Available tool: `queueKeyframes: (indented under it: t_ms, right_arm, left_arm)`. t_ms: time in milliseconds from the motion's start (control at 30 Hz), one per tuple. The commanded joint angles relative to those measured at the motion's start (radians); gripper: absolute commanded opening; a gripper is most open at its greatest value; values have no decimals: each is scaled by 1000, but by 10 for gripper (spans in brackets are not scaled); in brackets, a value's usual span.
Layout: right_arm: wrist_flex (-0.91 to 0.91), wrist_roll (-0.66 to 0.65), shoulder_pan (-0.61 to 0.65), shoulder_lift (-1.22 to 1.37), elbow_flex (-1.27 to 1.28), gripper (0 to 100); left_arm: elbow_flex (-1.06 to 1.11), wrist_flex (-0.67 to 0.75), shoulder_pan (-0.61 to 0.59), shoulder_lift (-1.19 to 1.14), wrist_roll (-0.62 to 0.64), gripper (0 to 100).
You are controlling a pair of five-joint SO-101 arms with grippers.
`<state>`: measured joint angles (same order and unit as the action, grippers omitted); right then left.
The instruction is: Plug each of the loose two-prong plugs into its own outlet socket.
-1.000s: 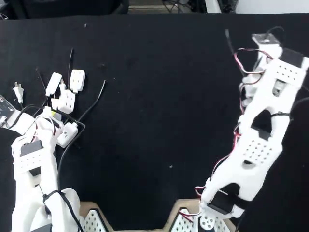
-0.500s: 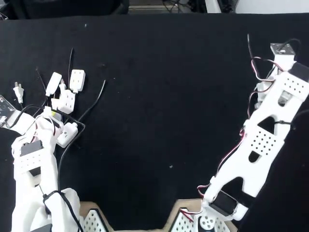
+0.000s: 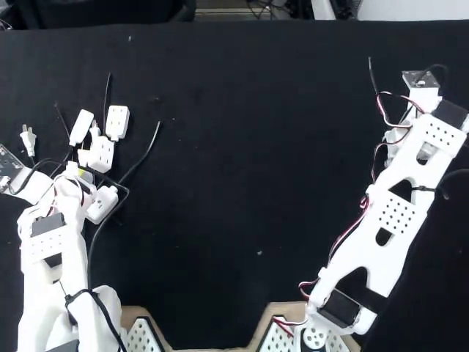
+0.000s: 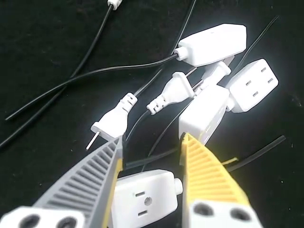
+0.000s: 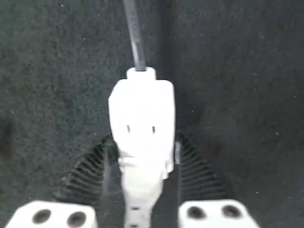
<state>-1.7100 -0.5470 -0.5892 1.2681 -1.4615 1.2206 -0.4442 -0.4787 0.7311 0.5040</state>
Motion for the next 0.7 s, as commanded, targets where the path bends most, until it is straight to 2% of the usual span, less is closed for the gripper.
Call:
queueKeyframes:
  t_ms: [0, 467, 667]
  right_arm:
    - [0, -12, -21, -10, -68, 217]
    - [11, -11, 44, -59, -205, 230]
    - [6, 98, 101, -168, -205, 232]
  left_arm:
    - [-56, 5, 1, 15, 9, 198]
    - [-56, 6, 1, 14, 9, 198]
    - [-56, 8, 1, 14, 9, 198]
